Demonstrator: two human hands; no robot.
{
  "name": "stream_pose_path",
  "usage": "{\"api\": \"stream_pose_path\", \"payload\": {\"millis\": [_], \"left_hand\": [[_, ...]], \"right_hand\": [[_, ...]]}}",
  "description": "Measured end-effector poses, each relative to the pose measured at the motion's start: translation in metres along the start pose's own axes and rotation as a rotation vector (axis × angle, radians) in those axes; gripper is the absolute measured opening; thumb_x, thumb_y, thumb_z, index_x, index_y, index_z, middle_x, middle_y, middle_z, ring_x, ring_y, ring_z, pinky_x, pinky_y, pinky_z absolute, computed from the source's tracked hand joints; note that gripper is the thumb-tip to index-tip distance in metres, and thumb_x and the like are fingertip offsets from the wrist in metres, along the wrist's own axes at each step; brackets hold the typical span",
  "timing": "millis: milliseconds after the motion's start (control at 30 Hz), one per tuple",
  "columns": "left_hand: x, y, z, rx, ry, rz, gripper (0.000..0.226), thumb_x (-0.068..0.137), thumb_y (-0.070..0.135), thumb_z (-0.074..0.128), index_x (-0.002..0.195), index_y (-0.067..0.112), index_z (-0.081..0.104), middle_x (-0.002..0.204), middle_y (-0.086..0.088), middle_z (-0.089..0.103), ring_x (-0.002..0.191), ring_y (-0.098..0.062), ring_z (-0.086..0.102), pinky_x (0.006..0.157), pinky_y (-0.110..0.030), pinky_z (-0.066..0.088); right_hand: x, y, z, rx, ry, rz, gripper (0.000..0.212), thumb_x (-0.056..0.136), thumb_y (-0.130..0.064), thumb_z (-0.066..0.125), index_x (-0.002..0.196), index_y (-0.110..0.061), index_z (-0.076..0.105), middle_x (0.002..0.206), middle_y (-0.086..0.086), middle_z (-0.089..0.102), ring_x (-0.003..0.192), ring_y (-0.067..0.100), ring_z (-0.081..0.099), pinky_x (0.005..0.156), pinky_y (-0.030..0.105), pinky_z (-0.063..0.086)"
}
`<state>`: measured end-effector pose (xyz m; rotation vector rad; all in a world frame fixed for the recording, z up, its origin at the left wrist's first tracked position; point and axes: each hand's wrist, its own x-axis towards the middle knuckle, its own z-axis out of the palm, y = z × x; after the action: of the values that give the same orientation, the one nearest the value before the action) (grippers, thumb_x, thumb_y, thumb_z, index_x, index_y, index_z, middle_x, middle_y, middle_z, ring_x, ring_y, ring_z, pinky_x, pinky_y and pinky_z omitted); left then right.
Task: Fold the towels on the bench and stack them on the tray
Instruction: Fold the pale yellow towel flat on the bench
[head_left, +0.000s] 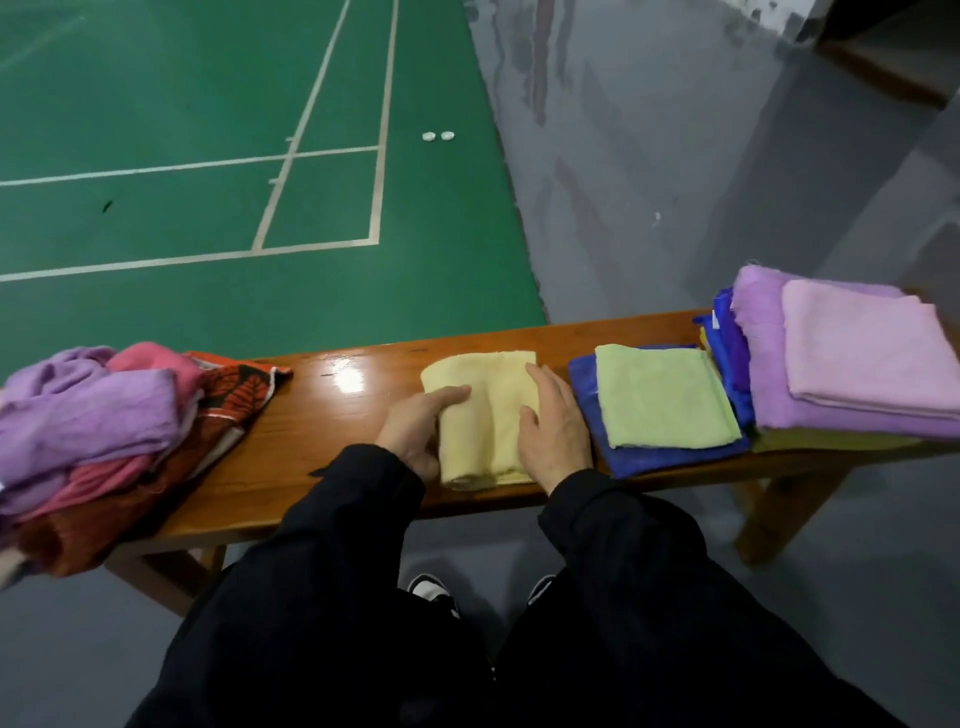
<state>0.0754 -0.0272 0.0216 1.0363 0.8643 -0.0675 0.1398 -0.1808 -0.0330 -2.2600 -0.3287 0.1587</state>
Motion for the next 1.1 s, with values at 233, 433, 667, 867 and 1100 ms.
{"api": "stream_pose_path", "payload": {"millis": [233, 433, 667, 867, 1100], "left_hand": [[-0.057, 0.039, 0.068, -0.151, -0.487, 0.257, 0.065, 0.087, 0.004, 0.068, 0.145, 0.021, 0.044, 0.134, -0.025, 0.059, 0.103, -0.04, 0.069, 0.083, -0.054, 0.059], [-0.082, 0.057, 0.155, -0.229, -0.681, 0.307, 0.061, 0.089, 0.006, 0.066, 0.145, 0.019, 0.045, 0.135, -0.02, 0.059, 0.104, -0.036, 0.066, 0.087, -0.056, 0.055], [-0.006, -0.012, 0.166, 0.172, -0.347, 0.152, 0.068, 0.088, 0.011, 0.075, 0.144, 0.021, 0.037, 0.133, -0.009, 0.061, 0.111, -0.028, 0.067, 0.085, -0.044, 0.059], [0.019, -0.051, 0.149, 0.63, -0.239, 0.408, 0.107, 0.077, 0.015, 0.086, 0.16, 0.02, 0.018, 0.154, -0.006, 0.043, 0.136, -0.024, 0.047, 0.115, -0.047, 0.041], [0.008, -0.056, 0.144, 0.819, -0.224, 0.612, 0.083, 0.08, 0.001, 0.072, 0.154, 0.017, 0.038, 0.151, -0.004, 0.046, 0.134, -0.013, 0.043, 0.096, -0.004, 0.028]], "right_hand": [[-0.003, -0.036, -0.06, 0.561, 0.073, 0.179, 0.046, 0.095, -0.05, 0.058, 0.137, -0.034, 0.054, 0.134, -0.006, 0.064, 0.123, 0.015, 0.061, 0.106, 0.046, 0.051], [-0.004, -0.029, -0.166, 0.81, 0.666, 0.101, 0.037, 0.104, -0.037, 0.051, 0.14, -0.027, 0.056, 0.143, -0.005, 0.058, 0.128, 0.007, 0.055, 0.107, 0.026, 0.048], [-0.024, 0.006, -0.209, 0.716, 0.834, 0.088, 0.035, 0.102, -0.041, 0.047, 0.135, -0.032, 0.056, 0.141, -0.005, 0.058, 0.128, 0.009, 0.055, 0.11, 0.031, 0.046], [-0.019, 0.014, -0.176, -0.065, 0.586, -0.159, 0.041, 0.101, -0.026, 0.052, 0.142, -0.021, 0.054, 0.146, -0.006, 0.053, 0.134, 0.012, 0.047, 0.109, 0.026, 0.04], [0.005, 0.043, -0.135, -0.821, -0.151, -0.13, 0.061, 0.096, -0.013, 0.047, 0.156, -0.017, 0.034, 0.165, 0.009, 0.031, 0.153, 0.029, 0.024, 0.125, 0.042, 0.02]]}}
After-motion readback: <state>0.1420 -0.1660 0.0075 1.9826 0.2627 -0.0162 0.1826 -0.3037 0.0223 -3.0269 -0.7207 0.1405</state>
